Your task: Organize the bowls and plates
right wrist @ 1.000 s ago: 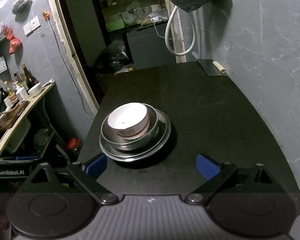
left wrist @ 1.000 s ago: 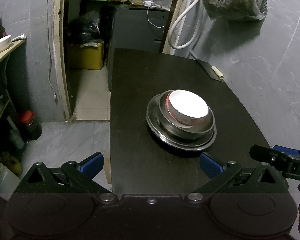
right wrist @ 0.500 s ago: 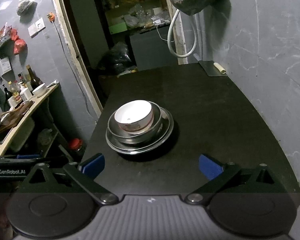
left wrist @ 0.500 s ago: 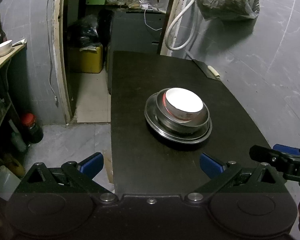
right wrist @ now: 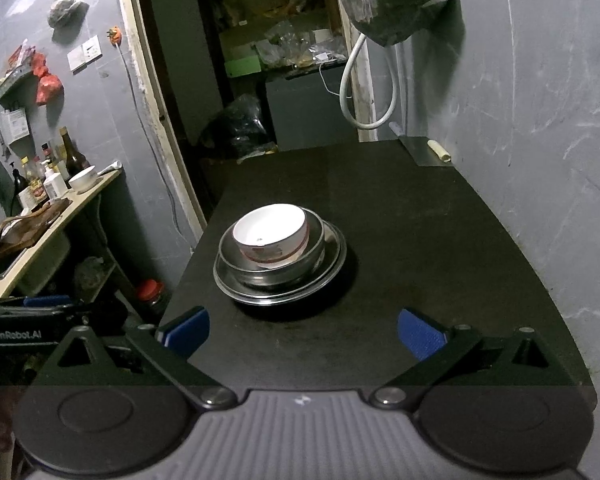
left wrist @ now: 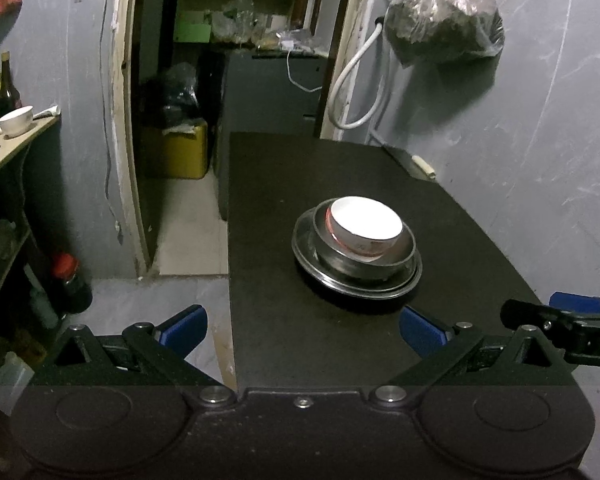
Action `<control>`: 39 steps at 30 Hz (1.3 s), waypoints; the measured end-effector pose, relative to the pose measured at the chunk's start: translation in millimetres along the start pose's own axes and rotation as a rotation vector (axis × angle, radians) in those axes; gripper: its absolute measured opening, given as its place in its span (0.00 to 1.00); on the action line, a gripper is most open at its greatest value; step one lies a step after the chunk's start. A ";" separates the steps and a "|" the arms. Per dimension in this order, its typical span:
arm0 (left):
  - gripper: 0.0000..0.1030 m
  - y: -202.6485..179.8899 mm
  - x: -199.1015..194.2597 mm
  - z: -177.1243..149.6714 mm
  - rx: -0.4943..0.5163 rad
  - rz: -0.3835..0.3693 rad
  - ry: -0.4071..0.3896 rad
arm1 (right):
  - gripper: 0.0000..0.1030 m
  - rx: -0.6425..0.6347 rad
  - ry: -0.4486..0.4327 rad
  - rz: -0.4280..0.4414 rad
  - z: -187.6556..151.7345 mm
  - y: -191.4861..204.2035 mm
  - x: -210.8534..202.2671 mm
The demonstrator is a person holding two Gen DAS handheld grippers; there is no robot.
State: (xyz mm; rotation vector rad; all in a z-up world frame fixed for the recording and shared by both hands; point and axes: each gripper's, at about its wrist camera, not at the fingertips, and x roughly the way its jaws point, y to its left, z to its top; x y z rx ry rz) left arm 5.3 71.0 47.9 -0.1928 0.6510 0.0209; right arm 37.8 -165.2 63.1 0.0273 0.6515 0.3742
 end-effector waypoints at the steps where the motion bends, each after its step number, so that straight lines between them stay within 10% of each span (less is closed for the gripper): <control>1: 0.99 -0.1 -0.5 -1.3 0.000 -0.003 -0.008 | 1.00 -0.007 -0.004 -0.001 -0.7 0.6 -0.6; 39: 0.99 5.9 2.5 -47.3 0.083 -0.015 -0.130 | 1.00 -0.148 -0.161 0.015 -38.2 5.9 -11.4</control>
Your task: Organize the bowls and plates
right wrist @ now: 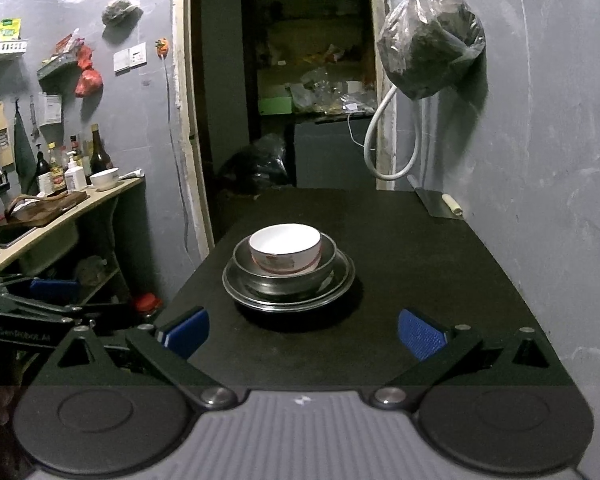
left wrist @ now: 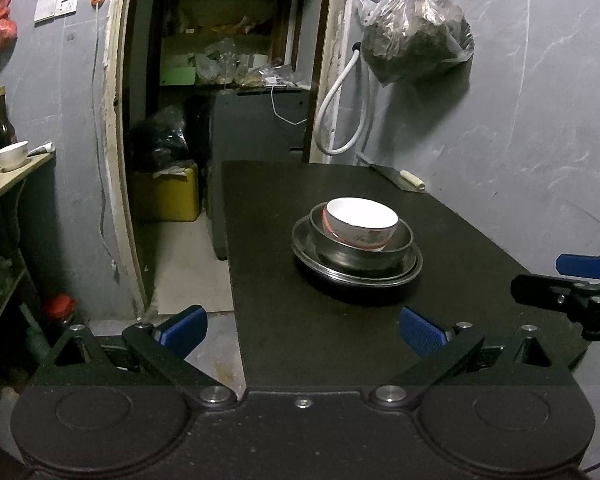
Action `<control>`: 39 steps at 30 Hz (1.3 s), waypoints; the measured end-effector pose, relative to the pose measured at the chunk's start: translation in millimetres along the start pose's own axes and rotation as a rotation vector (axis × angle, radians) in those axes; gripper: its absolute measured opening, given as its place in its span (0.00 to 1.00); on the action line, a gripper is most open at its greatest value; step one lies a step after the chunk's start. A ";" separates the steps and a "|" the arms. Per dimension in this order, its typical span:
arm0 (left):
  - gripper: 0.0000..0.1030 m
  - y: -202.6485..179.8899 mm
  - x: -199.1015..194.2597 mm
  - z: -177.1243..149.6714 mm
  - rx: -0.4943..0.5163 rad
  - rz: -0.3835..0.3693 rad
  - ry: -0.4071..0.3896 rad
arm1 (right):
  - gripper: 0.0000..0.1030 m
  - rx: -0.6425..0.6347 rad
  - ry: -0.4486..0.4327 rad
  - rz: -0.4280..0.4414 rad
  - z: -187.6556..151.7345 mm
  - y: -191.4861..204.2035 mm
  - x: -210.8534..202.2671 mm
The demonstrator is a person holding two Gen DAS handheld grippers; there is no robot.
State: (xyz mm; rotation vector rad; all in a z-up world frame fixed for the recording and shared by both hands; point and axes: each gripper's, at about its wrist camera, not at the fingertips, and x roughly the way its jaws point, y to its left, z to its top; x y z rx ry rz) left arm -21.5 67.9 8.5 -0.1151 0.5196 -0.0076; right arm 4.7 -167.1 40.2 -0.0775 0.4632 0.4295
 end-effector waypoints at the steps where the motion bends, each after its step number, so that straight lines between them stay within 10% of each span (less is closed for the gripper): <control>1: 0.99 -1.0 1.6 1.1 -0.001 0.000 0.001 | 1.00 -0.001 0.001 -0.002 0.5 0.3 0.3; 39: 0.99 -4.2 13.0 2.0 0.024 -0.019 0.038 | 1.00 0.010 0.051 -0.003 -1.3 -8.4 12.5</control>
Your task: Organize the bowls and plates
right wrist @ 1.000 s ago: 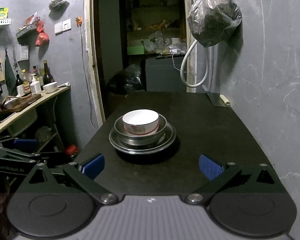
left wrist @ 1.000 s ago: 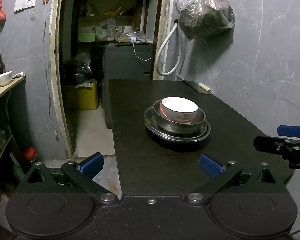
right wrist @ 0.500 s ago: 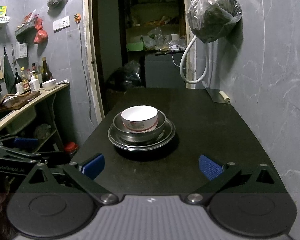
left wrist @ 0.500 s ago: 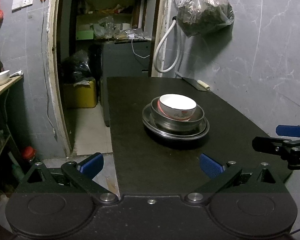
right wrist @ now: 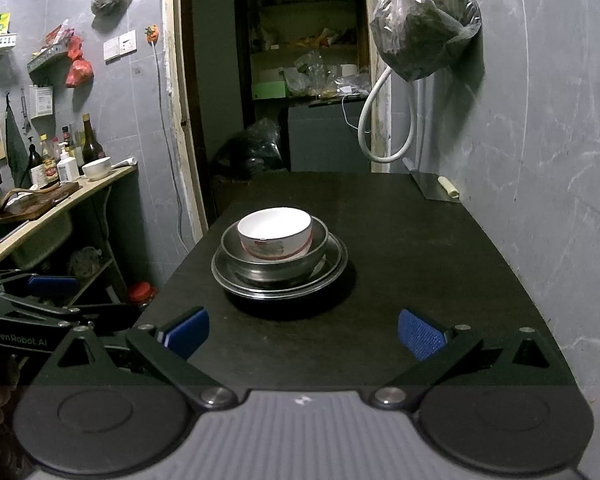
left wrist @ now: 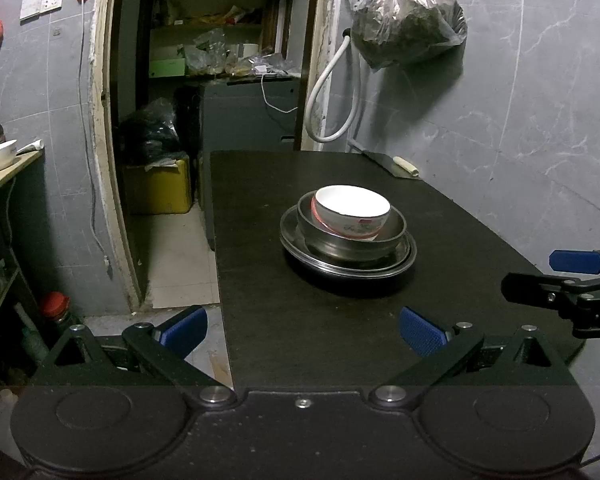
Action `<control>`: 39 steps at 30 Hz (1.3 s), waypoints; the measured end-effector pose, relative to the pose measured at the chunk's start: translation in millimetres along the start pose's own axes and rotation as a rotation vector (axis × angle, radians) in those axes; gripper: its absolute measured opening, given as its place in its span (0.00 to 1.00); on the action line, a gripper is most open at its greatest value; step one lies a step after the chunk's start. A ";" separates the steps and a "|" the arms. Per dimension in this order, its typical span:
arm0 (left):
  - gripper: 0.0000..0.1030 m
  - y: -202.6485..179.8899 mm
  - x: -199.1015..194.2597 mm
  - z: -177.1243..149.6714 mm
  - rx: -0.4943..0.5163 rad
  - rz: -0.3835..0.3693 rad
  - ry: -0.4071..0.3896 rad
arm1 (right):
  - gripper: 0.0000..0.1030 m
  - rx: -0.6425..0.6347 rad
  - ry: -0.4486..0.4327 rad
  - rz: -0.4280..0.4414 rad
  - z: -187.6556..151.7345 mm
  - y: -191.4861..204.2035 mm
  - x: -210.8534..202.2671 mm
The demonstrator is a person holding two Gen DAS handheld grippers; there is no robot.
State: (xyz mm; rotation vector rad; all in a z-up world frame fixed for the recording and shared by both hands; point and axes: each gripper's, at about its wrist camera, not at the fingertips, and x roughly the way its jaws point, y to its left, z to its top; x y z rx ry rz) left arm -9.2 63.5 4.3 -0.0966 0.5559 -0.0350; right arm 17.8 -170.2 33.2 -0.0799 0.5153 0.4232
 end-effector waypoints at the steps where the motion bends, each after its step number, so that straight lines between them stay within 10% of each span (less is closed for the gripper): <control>1: 0.99 -0.2 0.6 -0.3 0.000 0.001 0.001 | 1.00 0.000 0.000 0.001 0.1 -0.8 0.5; 39: 0.99 -3.6 9.1 0.9 0.003 0.000 0.017 | 1.00 0.014 0.007 -0.001 0.3 -9.5 2.1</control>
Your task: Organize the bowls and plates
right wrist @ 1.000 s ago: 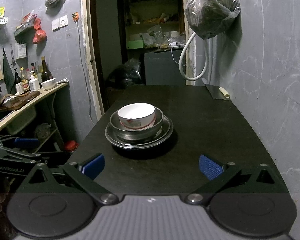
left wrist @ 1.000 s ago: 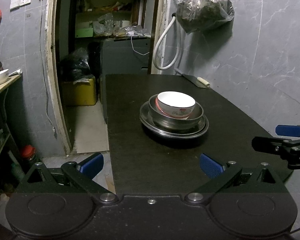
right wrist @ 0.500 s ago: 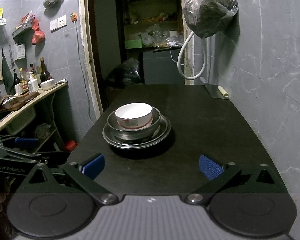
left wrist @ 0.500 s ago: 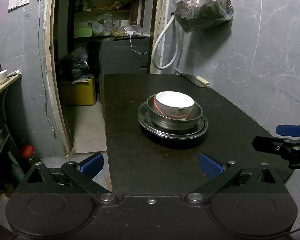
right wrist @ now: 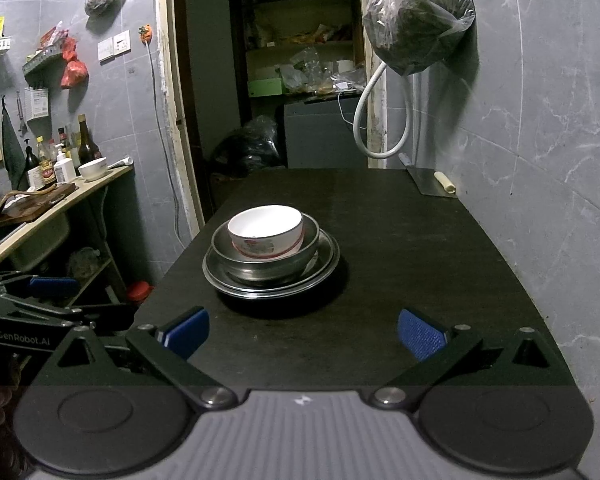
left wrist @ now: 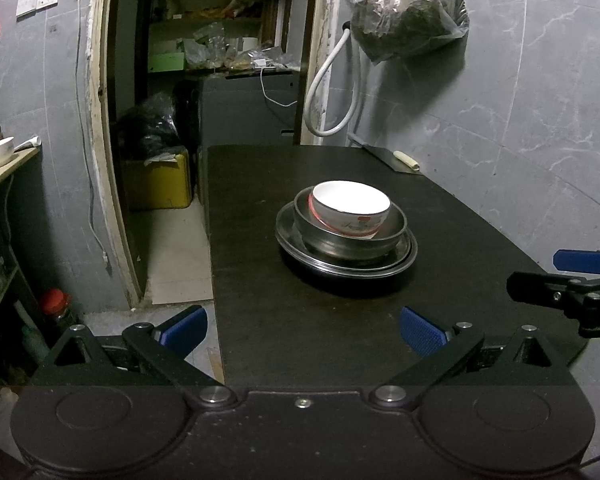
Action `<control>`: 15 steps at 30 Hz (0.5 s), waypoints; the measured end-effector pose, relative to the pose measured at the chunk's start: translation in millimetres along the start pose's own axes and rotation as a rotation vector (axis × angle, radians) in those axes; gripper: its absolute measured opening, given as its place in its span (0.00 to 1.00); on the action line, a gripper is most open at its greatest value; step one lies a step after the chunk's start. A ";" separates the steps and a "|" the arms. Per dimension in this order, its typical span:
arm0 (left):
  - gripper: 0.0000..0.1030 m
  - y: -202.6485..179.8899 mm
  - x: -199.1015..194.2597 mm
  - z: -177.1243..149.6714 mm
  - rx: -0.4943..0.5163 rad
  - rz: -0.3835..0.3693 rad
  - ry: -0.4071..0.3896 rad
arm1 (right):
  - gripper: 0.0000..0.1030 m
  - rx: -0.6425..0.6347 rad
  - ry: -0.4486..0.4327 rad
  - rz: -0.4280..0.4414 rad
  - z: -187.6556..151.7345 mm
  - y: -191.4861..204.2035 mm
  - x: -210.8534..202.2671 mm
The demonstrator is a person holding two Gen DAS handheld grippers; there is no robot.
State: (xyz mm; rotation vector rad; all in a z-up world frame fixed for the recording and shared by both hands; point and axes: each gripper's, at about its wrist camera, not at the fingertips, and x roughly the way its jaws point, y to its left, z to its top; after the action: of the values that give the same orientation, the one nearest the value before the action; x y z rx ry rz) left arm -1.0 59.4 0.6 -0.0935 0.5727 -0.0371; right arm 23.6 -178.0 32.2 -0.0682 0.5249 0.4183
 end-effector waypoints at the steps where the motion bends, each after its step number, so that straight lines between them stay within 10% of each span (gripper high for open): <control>1: 0.99 0.0 0.1 0.0 -0.001 0.000 0.001 | 1.00 0.000 0.000 0.002 0.1 -0.3 0.0; 15: 0.99 6.5 3.4 0.4 -0.019 -0.015 0.022 | 1.00 -0.004 0.003 -0.002 0.5 1.5 2.4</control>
State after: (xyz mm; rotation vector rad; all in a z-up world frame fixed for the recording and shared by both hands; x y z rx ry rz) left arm 2.1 65.7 -1.5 -0.1155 0.5944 -0.0471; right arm 25.1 -175.6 31.5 -0.0735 0.5267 0.4179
